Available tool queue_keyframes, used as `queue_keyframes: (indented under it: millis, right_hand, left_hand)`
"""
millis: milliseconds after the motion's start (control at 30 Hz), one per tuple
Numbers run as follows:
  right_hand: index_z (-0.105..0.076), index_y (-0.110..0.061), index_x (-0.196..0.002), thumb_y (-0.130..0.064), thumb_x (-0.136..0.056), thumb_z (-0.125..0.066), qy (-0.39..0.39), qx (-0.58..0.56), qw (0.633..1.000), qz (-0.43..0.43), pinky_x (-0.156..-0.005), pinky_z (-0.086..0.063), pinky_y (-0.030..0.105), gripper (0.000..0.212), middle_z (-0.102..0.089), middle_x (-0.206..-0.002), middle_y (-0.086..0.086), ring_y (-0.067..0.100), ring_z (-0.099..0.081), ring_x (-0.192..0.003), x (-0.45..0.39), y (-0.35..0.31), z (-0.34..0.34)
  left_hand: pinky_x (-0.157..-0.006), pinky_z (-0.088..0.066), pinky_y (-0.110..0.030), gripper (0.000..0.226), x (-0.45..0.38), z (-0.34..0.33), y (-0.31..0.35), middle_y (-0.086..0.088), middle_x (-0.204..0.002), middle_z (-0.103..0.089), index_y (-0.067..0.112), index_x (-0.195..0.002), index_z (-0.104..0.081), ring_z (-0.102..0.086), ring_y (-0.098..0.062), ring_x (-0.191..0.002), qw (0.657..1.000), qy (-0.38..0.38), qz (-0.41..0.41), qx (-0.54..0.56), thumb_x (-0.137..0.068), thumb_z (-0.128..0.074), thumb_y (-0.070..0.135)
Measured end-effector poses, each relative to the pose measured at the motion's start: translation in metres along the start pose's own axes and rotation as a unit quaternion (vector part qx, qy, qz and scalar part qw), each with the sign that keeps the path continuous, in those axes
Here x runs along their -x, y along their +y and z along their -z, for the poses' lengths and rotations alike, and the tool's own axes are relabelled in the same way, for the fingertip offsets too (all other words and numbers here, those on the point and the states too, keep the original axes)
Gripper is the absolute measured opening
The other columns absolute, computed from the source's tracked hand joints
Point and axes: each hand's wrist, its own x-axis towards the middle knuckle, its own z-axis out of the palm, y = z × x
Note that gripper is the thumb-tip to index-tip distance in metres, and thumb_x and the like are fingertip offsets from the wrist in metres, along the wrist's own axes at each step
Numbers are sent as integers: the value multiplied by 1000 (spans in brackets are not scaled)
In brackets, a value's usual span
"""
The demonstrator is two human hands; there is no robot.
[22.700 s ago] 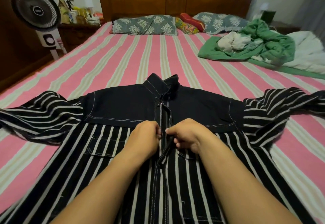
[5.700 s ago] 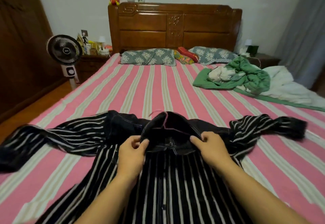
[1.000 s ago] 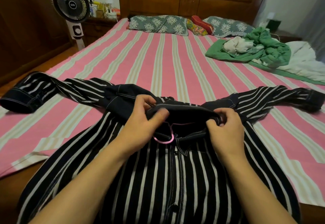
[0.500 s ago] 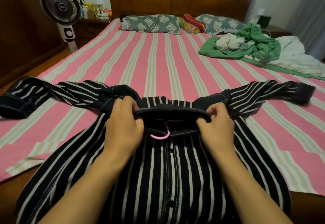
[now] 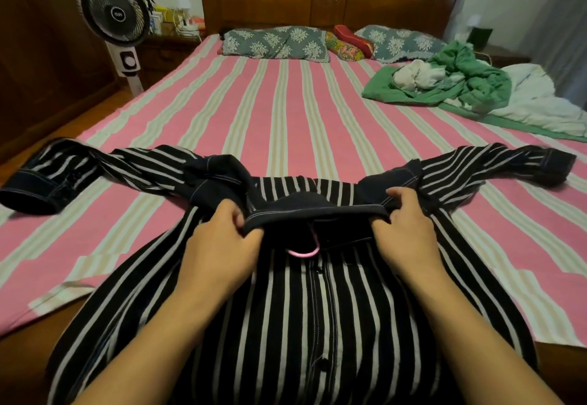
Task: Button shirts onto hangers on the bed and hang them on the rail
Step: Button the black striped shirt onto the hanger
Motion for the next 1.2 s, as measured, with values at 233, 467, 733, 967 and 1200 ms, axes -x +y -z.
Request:
queue_keyframes:
  millis: [233, 467, 733, 967, 1200]
  right_hand:
    - [-56, -11, -129, 0, -91, -52, -16, -353, 932, -79, -53, -58, 33, 40, -67, -94, 16, 24, -67, -62, -118, -80, 12]
    - [-47, -22, -148, -21, -93, -64, -201, -26, 979, 13, -110, -44, 42, 58, -55, -143, 4, 25, -55, -128, -196, -57, -21]
    - [-66, -13, -128, -17, -95, -56, -165, 234, 953, 99, -102, -50, 43, 35, -62, -134, 14, 35, -59, -119, -225, -10, -102]
    - [-54, -13, -136, -14, -96, -43, -39, 239, 957, 160, -92, -51, 47, 41, -58, -124, 23, 45, -55, -110, -316, -63, -153]
    - [-62, -1, -93, -14, -88, -62, -172, 387, 899, 114, -91, -51, 42, 14, -59, -98, 18, 34, -54, -90, -392, -65, -193]
  left_hand:
    - [-78, -63, -47, 22, -122, 9, 102, -18, -90, -64, 11, -114, -42, -71, -24, -73, 878, -75, 111, 460, -99, -58, 10]
    - [-113, -39, -41, 65, -161, -20, 35, -3, -161, -35, 32, -158, -25, -44, -25, -138, 987, -142, -78, -17, -100, -55, 40]
    - [-125, -7, -47, 65, -131, -70, -68, 0, -169, -11, 42, -159, -15, -7, -25, -155, 926, -154, -96, -331, -100, -14, 67]
    - [-111, -31, -51, 38, -167, -86, -61, -13, -136, -52, 20, -110, -60, -42, -33, -132, 885, -63, -254, -386, -86, -42, 42]
    - [-123, -16, -55, 62, -169, -91, -69, -14, -163, -28, 24, -144, -49, -22, -32, -153, 899, -34, -252, -358, -84, -45, 40]
